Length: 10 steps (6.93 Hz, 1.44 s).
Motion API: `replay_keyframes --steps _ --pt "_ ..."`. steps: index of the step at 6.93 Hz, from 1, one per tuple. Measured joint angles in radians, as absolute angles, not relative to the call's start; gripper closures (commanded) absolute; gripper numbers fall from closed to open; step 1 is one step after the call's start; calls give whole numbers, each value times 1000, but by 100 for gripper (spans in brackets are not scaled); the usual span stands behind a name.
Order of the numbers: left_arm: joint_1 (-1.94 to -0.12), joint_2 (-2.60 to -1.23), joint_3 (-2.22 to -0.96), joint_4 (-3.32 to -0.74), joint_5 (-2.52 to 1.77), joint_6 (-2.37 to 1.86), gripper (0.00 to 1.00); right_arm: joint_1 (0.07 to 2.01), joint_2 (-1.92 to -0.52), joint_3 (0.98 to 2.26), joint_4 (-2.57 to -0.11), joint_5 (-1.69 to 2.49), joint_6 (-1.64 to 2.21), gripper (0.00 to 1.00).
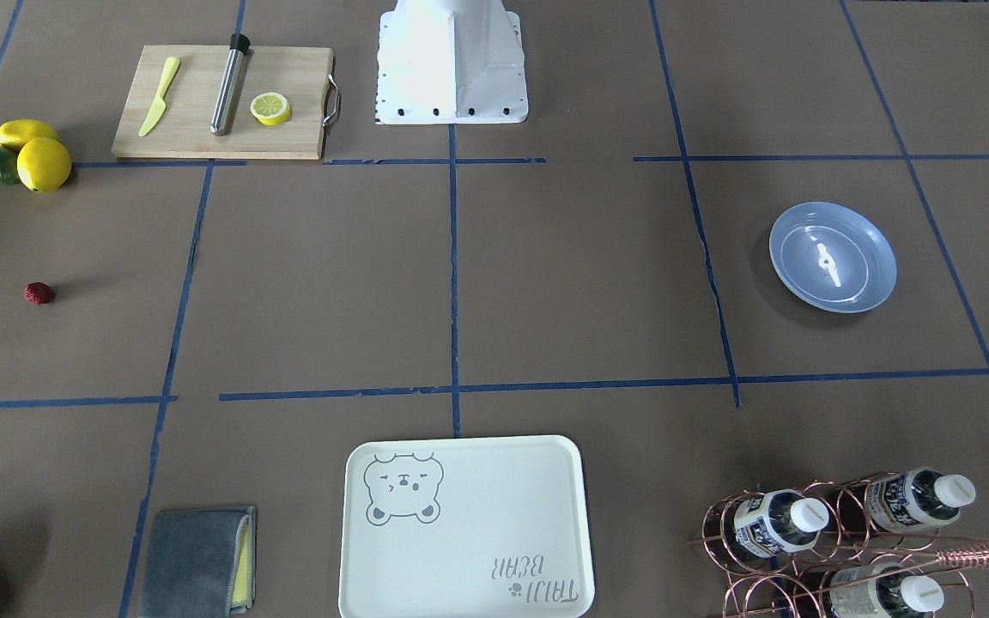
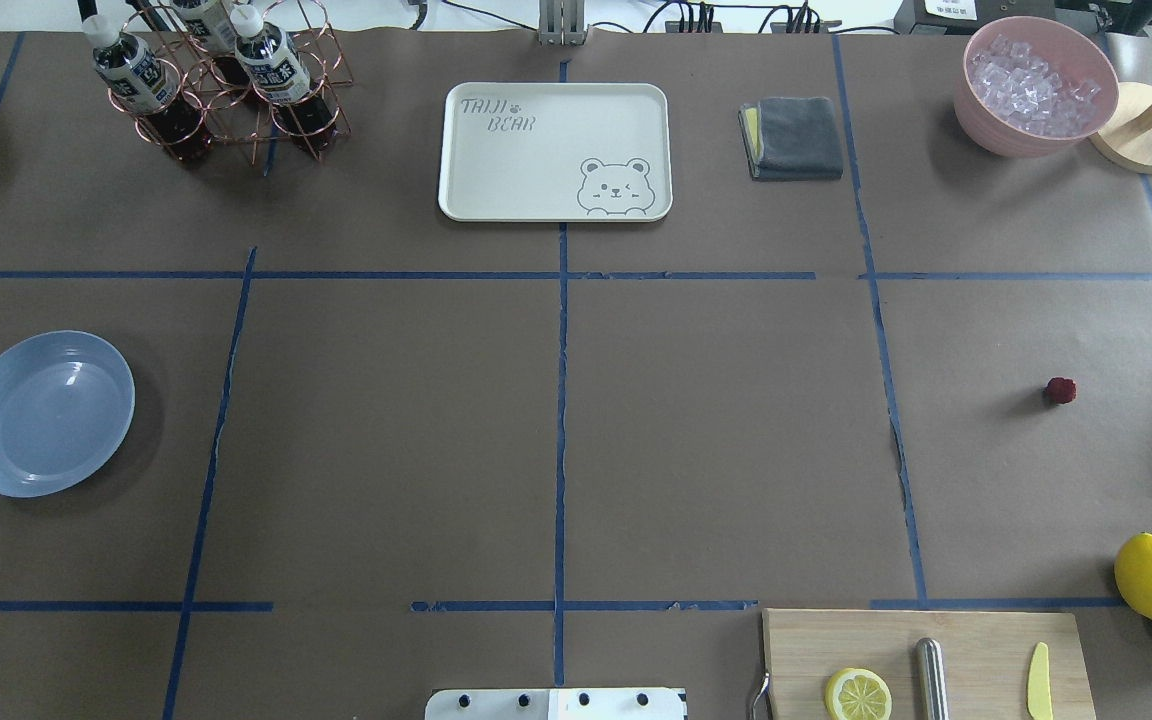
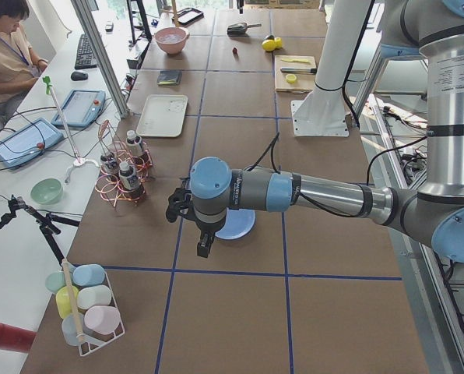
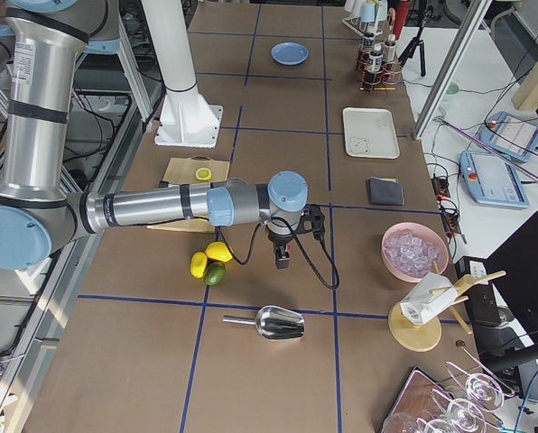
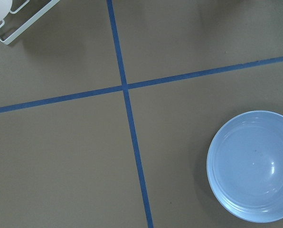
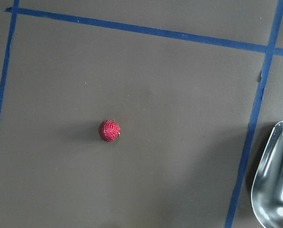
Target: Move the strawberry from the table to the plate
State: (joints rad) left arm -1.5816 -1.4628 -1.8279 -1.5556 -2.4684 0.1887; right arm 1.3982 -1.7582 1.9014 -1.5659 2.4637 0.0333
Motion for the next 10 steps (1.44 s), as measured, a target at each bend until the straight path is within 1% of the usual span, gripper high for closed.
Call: replay_keyframes --steps 2,4,5,7,8,9,10 --pt "-1437 -1463 -1718 -1758 -2480 74 2 1366 -1759 1900 -1487 2459 67 0" --pt "-1253 -1471 -1556 -2073 -2433 -226 7 1355 -1759 1897 -1465 2455 71 0" --pt "-1183 -1480 -1496 -2187 -2410 -353 10 1354 -1761 1896 -1464 2456 71 0" --pt "-1107 -1489 -1453 -2260 -2386 -454 18 1354 -1765 1896 -1463 2459 73 0" --pt "-1089 -1491 -1446 -2266 -2383 -465 29 1354 -1764 1896 -1462 2459 72 0" --pt "-1073 -1493 -1442 -2268 -2382 -468 79 1353 -1761 1896 -1462 2460 73 0" --pt "-1062 -1494 -1439 -2268 -2381 -470 100 1352 -1760 1895 -1463 2461 75 0"
